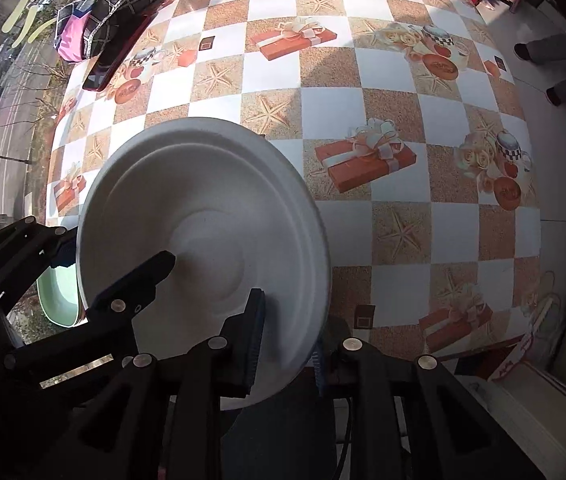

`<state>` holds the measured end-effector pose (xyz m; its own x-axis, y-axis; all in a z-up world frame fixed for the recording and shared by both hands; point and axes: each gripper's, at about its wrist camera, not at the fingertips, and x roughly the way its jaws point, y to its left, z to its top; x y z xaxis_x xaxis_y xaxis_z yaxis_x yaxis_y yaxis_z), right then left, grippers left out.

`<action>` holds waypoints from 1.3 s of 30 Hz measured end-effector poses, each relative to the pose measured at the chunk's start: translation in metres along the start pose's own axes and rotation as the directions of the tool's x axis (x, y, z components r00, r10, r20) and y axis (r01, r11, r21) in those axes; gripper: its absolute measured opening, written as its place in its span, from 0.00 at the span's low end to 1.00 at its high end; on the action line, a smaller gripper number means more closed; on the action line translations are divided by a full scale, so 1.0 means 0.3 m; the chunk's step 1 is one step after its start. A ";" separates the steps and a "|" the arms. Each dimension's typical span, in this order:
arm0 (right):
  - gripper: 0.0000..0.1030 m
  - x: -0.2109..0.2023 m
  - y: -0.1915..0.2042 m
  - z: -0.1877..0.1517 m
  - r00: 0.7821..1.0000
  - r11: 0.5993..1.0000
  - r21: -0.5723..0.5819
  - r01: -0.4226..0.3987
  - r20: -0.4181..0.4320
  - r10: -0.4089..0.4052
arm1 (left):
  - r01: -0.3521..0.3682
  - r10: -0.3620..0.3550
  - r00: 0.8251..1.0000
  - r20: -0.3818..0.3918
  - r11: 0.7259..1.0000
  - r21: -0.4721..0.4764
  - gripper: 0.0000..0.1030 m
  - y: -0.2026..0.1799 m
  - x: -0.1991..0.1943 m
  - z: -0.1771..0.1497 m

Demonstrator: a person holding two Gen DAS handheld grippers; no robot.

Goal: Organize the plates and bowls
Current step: 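Carry the white bowl with both tools across the table toward its edge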

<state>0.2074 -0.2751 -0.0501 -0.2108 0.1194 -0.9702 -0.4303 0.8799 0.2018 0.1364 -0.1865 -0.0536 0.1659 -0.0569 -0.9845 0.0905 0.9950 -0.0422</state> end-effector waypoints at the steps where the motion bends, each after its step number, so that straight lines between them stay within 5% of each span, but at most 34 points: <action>1: 0.23 0.000 -0.007 -0.010 1.000 1.000 0.011 -0.002 -0.001 0.002 | 0.003 -0.003 1.000 -0.001 1.000 0.008 0.39 -0.009 -0.001 -0.004; 17: 0.23 -0.021 -0.063 -0.106 0.999 0.993 0.114 -0.019 0.031 0.016 | 0.027 -0.027 1.000 -0.003 0.994 0.109 0.39 -0.087 -0.022 -0.042; 29: 0.23 0.048 -0.087 -0.154 0.999 0.986 0.163 -0.039 -0.025 0.043 | 0.058 -0.048 0.995 -0.085 0.992 0.115 0.39 -0.105 0.050 -0.075; 35: 0.23 0.105 -0.074 -0.148 0.997 0.987 0.147 -0.060 -0.047 0.067 | 0.044 -0.036 0.992 -0.119 0.997 0.059 0.50 -0.057 0.083 -0.094; 36: 0.23 0.113 -0.080 -0.150 0.997 0.986 0.156 -0.053 -0.052 0.061 | 0.039 -0.034 0.993 -0.116 0.998 0.042 0.58 -0.041 0.081 -0.099; 38: 0.45 0.121 -0.105 -0.160 0.997 0.981 0.189 -0.046 -0.060 0.058 | 0.032 -0.032 0.994 -0.101 0.999 -0.002 0.65 -0.001 0.070 -0.108; 39: 0.75 0.122 -0.122 -0.165 0.997 0.977 0.211 -0.036 -0.059 0.050 | 0.033 -0.035 0.995 -0.097 0.999 -0.024 0.67 0.019 0.067 -0.113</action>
<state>0.1720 -0.3258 -0.0864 -0.2832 0.1357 -0.9494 -0.2279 0.9521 0.2040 0.1069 -0.1792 -0.0792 0.0662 -0.0831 -0.9943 0.0724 0.9943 -0.0783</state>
